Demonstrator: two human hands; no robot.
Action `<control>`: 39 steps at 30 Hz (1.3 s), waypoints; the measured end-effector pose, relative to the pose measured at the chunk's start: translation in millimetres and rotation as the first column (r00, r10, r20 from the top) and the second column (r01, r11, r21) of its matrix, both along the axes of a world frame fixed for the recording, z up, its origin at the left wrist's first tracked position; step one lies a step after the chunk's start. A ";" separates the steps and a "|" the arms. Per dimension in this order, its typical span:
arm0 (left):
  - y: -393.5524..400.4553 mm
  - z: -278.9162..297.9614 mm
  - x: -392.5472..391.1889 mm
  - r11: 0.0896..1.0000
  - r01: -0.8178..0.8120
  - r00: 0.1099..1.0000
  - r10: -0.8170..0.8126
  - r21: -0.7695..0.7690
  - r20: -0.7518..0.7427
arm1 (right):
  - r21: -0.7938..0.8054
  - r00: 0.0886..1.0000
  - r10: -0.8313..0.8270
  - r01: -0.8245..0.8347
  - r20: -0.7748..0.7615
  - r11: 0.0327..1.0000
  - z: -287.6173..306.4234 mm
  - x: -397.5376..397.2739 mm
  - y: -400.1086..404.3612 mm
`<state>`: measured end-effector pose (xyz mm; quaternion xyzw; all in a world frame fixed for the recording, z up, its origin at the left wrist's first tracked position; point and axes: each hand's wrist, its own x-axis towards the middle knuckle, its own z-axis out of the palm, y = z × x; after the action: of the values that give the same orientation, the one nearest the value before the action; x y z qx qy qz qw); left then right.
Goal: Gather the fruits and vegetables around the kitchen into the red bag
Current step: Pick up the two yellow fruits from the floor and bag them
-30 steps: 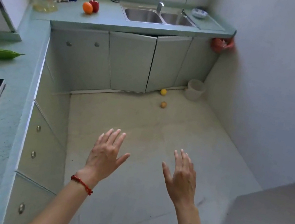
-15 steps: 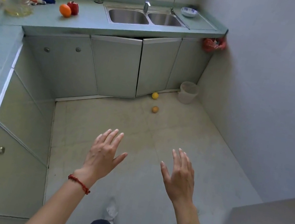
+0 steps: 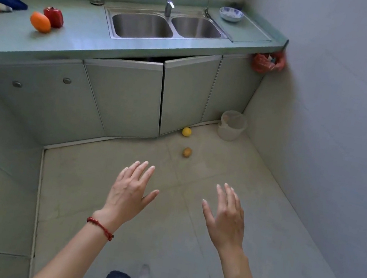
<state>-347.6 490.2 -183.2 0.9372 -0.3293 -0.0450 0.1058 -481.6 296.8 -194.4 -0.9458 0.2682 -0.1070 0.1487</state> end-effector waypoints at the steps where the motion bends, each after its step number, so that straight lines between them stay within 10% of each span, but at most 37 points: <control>1: -9.1 0.7 14.9 1.000 0.004 1.000 -0.004 -0.001 0.004 | 0.009 1.000 -0.009 0.009 0.000 1.000 0.7 12.7 -8.4; 39: -344.7 -74.7 428.1 0.998 0.010 0.988 0.000 0.067 -0.153 | 0.194 0.979 0.073 -0.035 -0.193 0.980 -57.7 434.1 -335.7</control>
<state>80.5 145.5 -257.9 0.9332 -0.3210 -0.1280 0.0990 -47.6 -38.9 -252.1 -0.9402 0.2650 0.0180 0.2133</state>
